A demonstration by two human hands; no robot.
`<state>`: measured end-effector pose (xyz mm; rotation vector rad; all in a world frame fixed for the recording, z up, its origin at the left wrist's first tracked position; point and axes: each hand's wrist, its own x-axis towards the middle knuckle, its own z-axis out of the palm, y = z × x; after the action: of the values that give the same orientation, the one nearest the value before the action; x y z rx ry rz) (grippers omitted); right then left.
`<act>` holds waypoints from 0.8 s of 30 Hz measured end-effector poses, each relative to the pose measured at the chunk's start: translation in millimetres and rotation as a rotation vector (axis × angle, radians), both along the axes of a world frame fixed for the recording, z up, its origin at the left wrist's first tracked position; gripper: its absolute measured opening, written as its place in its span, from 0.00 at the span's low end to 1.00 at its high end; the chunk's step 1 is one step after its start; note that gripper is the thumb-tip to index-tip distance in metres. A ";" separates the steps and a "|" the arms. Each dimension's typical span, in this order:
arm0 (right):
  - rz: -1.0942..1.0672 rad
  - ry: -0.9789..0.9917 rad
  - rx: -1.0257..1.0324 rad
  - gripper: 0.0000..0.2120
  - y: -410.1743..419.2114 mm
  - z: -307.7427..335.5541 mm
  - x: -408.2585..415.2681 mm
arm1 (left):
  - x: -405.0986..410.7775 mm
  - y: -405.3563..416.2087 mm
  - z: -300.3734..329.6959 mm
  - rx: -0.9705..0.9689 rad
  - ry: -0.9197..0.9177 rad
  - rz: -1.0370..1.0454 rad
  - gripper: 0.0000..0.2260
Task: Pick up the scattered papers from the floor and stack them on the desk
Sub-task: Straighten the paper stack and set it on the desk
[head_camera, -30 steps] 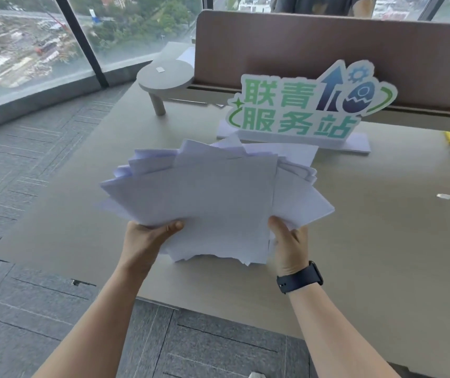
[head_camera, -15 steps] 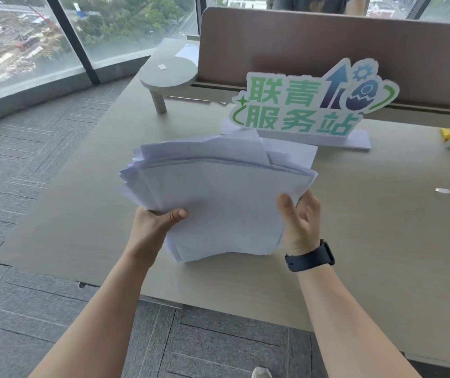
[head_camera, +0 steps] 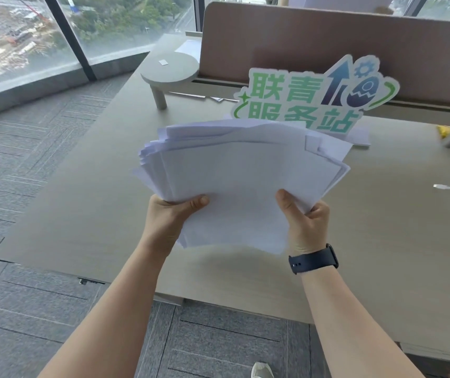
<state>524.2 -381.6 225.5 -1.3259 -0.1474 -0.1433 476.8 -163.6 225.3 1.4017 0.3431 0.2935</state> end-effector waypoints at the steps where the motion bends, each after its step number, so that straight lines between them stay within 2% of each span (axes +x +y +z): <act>1: 0.004 0.000 -0.012 0.10 -2.4 0.1 -1.1 | 0.8 1.1 2.7 0.019 -0.012 -0.016 0.18; 3: 0.011 0.044 -0.008 0.07 -8.3 -2.6 -3.2 | 0.1 3.1 5.8 0.033 -0.024 -0.043 0.22; 7: -0.021 -0.002 0.026 0.22 -11.6 -2.3 -2.8 | -0.7 2.7 9.7 0.020 -0.096 -0.020 0.41; 8: -0.012 -0.020 0.037 0.23 -9.4 -0.9 -3.1 | 0.4 0.0 11.2 0.024 -0.107 -0.025 0.45; 10: -0.003 -0.061 0.044 0.18 -3.3 2.2 -3.2 | 3.1 -6.7 15.6 0.029 -0.117 -0.025 0.48; 12: 0.006 -0.081 0.069 0.17 0.1 3.0 -2.4 | 5.2 -9.0 19.8 0.041 -0.125 0.008 0.44; 14: -0.002 -0.082 0.089 0.19 0.4 2.0 -1.0 | 6.7 -8.1 22.1 0.010 -0.130 0.048 0.35; 17: -0.008 -0.066 0.079 0.16 0.4 1.1 -0.5 | 8.0 -10.1 25.3 -0.013 -0.141 0.046 0.35; 20: 0.004 -0.072 0.067 0.10 0.9 5.6 -1.0 | 7.3 -10.1 26.6 -0.005 -0.176 0.031 0.31; 22: 0.004 -0.075 0.082 0.02 0.4 10.2 -1.0 | 6.2 -9.4 29.0 0.003 -0.209 0.004 0.27; 23: -0.012 -0.076 0.088 0.02 0.9 14.0 -0.9 | 6.2 -9.1 31.2 0.005 -0.223 -0.001 0.25; 24: -0.035 -0.085 0.078 0.07 2.3 18.2 -0.4 | 7.0 -9.7 33.7 0.002 -0.239 0.000 0.24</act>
<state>523.9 -379.2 243.7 -1.2453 -0.1888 -0.2332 483.8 -173.4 258.9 1.3512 0.1460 0.4572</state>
